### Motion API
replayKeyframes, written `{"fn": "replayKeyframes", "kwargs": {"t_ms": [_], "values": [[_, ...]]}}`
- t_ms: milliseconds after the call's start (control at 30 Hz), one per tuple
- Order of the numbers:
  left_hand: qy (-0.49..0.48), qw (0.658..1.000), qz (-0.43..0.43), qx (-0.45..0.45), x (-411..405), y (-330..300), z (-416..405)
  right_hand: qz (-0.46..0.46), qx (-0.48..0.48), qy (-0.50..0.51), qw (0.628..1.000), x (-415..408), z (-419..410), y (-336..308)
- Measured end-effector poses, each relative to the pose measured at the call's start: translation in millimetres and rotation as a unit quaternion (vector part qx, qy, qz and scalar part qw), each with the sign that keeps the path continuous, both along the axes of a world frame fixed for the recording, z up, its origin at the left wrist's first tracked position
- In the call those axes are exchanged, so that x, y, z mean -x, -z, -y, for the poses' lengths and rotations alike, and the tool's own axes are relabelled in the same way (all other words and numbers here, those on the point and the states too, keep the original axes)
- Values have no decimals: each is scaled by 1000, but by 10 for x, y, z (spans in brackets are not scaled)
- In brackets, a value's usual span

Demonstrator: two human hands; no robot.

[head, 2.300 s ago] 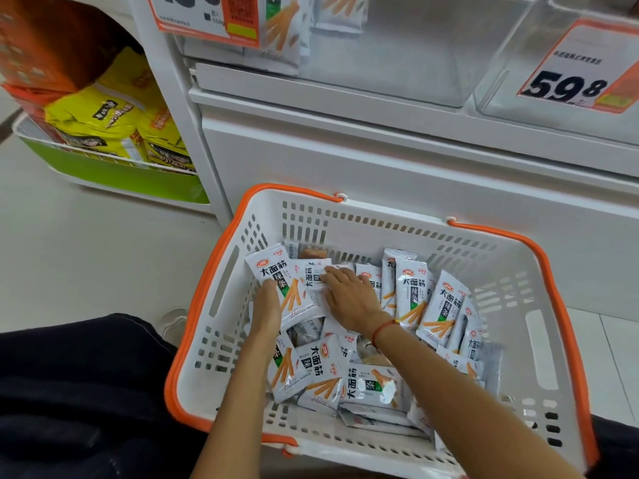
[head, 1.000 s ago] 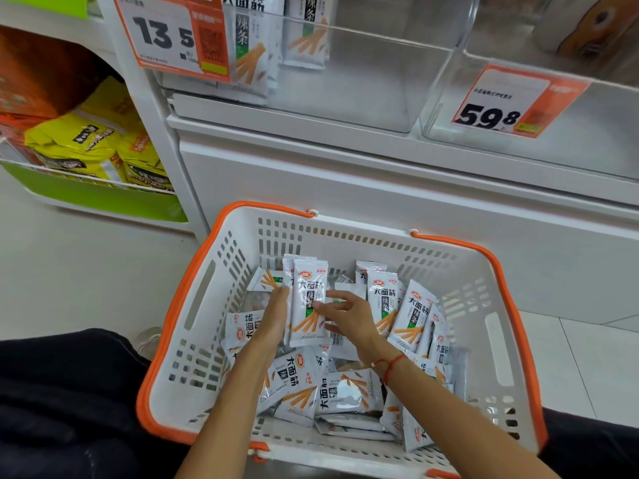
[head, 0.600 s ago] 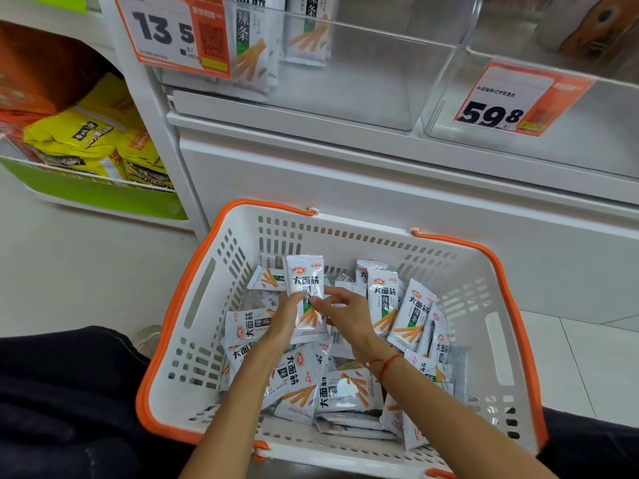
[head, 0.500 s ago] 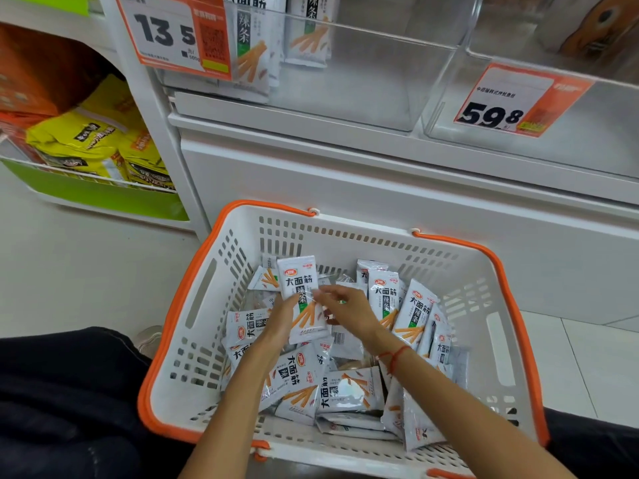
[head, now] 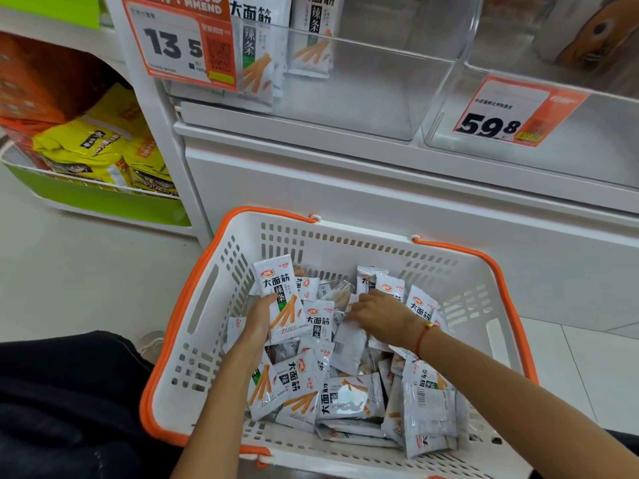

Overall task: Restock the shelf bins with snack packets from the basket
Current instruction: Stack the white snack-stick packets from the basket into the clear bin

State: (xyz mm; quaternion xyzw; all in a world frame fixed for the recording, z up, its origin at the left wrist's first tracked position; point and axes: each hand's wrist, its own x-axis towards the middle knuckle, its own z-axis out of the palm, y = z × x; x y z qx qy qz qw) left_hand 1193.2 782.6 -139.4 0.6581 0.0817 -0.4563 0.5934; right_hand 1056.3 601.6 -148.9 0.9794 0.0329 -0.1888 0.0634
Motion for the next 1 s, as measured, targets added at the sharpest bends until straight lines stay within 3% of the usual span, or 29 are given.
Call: {"fn": "replayKeyframes", "kwargs": {"t_ms": [200,333,400,500,600,733,867,1000], "values": [[4,1000,-10,16,13,0,-28,-58,-67,93,992,96,6,62],[1,1000,-14,12,-11,5,-25,-19,-69,108,992,50,-70,23],[4,1000,4,5,-30,-6,-29,-47,-98,139,984,-54,-37,-169],[38,997,64,-28,-50,6,0,-165,-134,192,958,-235,58,-538],[77,991,94,-47,-59,31,90,-213,-220,223,925,-338,111,-941],[156,984,88,-23,47,14,178,-250,-399,282,836,-386,47,-1153],[185,981,50,18,168,-39,182,-159,-505,361,767,-374,-26,-916],[132,991,12,-5,140,69,152,24,-470,429,771,-440,-99,-713]]}}
